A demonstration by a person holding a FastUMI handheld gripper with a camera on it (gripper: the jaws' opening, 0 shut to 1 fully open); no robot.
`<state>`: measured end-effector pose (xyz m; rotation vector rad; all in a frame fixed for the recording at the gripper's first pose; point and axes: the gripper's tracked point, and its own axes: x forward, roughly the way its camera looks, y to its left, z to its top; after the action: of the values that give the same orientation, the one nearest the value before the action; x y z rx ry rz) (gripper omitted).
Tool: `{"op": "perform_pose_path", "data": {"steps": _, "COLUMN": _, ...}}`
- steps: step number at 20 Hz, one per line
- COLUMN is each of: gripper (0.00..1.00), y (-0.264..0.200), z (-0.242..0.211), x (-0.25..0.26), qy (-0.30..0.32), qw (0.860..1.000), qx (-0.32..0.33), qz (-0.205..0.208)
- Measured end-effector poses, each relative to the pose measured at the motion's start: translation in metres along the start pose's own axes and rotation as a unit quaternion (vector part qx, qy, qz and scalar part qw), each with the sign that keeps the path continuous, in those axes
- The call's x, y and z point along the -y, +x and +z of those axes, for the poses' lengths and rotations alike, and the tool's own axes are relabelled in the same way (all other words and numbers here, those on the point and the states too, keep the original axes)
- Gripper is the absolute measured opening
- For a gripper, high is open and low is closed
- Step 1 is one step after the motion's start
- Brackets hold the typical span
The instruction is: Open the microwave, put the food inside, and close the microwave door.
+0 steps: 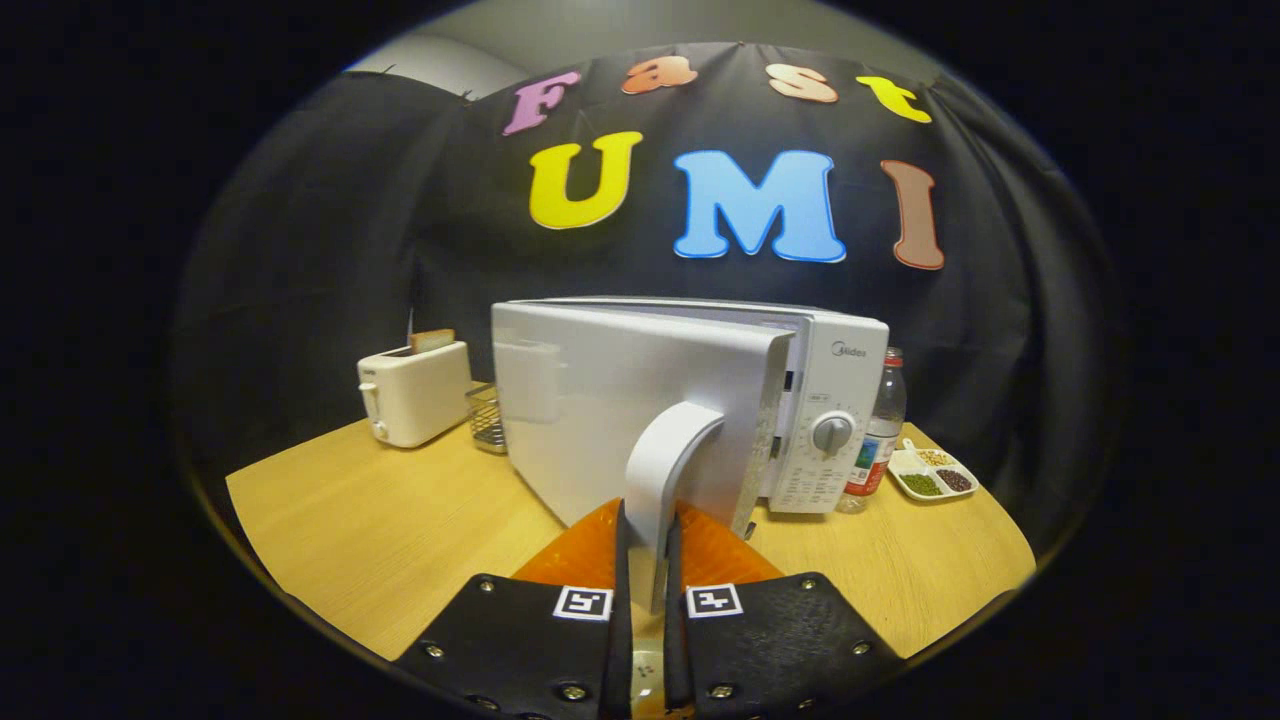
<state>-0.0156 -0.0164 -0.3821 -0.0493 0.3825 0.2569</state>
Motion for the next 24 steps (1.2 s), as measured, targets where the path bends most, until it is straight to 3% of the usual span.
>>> {"op": "perform_pose_path", "data": {"steps": 7, "gripper": 0.12, "y": -0.033, "z": -0.005, "x": -0.104, "qy": -0.045, "qw": 0.997, "qx": 0.016, "qz": 0.056}}
{"op": "perform_pose_path", "data": {"steps": 16, "gripper": 0.17, "y": -0.034, "z": -0.001, "x": -0.178, "qy": 0.008, "qw": 0.998, "qx": 0.035, "qz": -0.047}}
{"op": "perform_pose_path", "data": {"steps": 21, "gripper": 0.17, "y": -0.021, "z": 0.007, "x": -0.226, "qy": 0.039, "qw": 0.989, "qx": 0.081, "qz": -0.116}}
{"op": "perform_pose_path", "data": {"steps": 24, "gripper": 0.19, "y": -0.018, "z": 0.003, "x": -0.250, "qy": 0.047, "qw": 0.988, "qx": 0.079, "qz": -0.126}}
